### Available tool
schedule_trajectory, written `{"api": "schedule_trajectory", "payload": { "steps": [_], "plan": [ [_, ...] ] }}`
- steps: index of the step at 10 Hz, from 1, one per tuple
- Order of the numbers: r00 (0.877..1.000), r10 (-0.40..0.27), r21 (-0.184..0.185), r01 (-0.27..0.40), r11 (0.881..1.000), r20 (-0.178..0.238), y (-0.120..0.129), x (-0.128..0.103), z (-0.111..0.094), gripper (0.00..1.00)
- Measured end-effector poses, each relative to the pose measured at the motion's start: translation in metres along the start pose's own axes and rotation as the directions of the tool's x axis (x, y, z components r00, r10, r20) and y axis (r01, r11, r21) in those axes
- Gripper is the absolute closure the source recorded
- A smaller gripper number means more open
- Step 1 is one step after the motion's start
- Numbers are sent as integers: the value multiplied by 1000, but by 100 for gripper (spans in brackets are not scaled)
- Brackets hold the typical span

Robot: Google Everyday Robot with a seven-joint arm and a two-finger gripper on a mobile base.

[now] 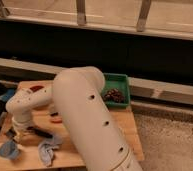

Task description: Place brush in red bowl

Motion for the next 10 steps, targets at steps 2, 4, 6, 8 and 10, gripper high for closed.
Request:
{"api": "schedule_trajectory", "payload": {
  "steps": [2,4,6,8,10],
  "plan": [
    [1000,-5,0,5,1000,-4,0,2,-3,70],
    [1000,-9,11,9,1000,-19,2,1,-2,88],
    [999,-22,26,23,999,-35,7,-2,0,100],
    [1000,-20,33,20,999,-23,4,-2,-3,100],
    [1000,-22,50,22,999,-8,-2,-4,-13,100]
  ]
}}
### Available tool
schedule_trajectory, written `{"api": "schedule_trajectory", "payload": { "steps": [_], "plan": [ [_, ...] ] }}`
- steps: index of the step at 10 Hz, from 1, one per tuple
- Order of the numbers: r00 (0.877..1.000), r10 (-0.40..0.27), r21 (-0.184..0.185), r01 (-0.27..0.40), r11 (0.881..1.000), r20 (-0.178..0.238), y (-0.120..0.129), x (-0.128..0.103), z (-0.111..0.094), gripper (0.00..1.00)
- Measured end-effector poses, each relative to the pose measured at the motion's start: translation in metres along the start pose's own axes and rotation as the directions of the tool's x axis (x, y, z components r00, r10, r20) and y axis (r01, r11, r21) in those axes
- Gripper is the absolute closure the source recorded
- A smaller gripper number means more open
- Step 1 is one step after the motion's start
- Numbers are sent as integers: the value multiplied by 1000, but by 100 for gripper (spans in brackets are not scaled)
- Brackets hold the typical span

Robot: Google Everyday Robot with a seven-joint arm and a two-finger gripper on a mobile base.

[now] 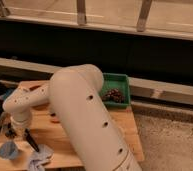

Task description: Place brush in red bowl

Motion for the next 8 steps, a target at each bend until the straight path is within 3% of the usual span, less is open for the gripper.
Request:
{"api": "schedule_trajectory", "payload": {
  "steps": [4,8],
  "plan": [
    [1000,14,94,-14,995,6,-41,4,-39,100],
    [996,90,193,-91,977,13,-95,39,-86,100]
  ]
}}
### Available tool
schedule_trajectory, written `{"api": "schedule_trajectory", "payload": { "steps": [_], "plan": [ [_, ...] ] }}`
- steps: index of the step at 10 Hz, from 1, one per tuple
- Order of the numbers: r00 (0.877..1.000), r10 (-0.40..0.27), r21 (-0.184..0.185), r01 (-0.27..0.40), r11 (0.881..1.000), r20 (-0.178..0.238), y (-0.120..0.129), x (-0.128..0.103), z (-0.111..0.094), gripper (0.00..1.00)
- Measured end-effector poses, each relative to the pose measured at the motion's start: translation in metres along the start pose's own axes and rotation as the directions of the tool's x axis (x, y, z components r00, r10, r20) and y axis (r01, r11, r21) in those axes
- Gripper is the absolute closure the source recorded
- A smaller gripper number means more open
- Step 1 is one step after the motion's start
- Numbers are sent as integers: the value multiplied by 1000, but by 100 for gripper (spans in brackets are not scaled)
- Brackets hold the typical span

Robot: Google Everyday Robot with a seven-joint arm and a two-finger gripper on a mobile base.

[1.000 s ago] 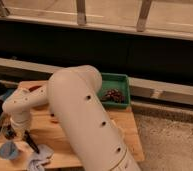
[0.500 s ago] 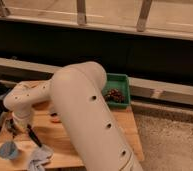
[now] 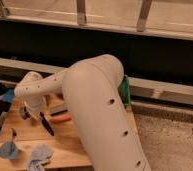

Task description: Place brush in red bowl

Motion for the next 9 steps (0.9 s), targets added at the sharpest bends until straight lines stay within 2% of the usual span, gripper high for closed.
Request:
{"api": "schedule_trajectory", "payload": {
  "steps": [3,5,7,9],
  "plan": [
    [998,59,70,-60,996,15,-46,13,-30,100],
    [997,71,98,-73,992,29,-67,8,-41,100],
    [997,54,127,-60,990,54,-85,-12,-53,100],
    [997,25,132,-35,991,76,-86,-36,-52,100]
  ]
}}
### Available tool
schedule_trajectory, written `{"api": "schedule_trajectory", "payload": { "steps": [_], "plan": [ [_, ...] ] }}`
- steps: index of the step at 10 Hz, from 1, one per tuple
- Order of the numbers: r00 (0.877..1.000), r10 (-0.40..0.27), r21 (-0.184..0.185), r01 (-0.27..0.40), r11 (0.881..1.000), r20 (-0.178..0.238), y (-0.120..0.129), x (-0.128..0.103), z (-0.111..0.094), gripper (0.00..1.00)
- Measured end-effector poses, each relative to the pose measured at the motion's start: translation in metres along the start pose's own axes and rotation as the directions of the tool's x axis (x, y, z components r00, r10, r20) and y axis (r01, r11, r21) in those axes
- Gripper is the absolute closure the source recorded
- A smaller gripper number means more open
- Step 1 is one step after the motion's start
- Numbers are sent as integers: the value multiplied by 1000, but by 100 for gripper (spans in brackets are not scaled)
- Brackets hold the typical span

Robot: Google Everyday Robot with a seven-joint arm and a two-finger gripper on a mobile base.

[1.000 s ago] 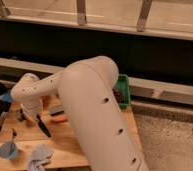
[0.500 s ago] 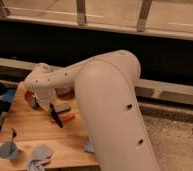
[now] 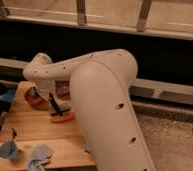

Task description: Place brush in red bowl

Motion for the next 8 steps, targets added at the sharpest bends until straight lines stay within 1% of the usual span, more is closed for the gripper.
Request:
{"api": "schedule_trajectory", "payload": {
  "steps": [2,5,6,7,8],
  "plan": [
    [999,-18,-16,18,1000,41,1,-22,12,100],
    [995,-19,-44,23,999,97,4,-39,29,100],
    [993,-18,-50,24,998,113,4,-43,33,98],
    [992,-17,-57,24,998,128,2,-46,39,90],
    [990,-17,-66,27,997,142,2,-49,47,78]
  ]
}}
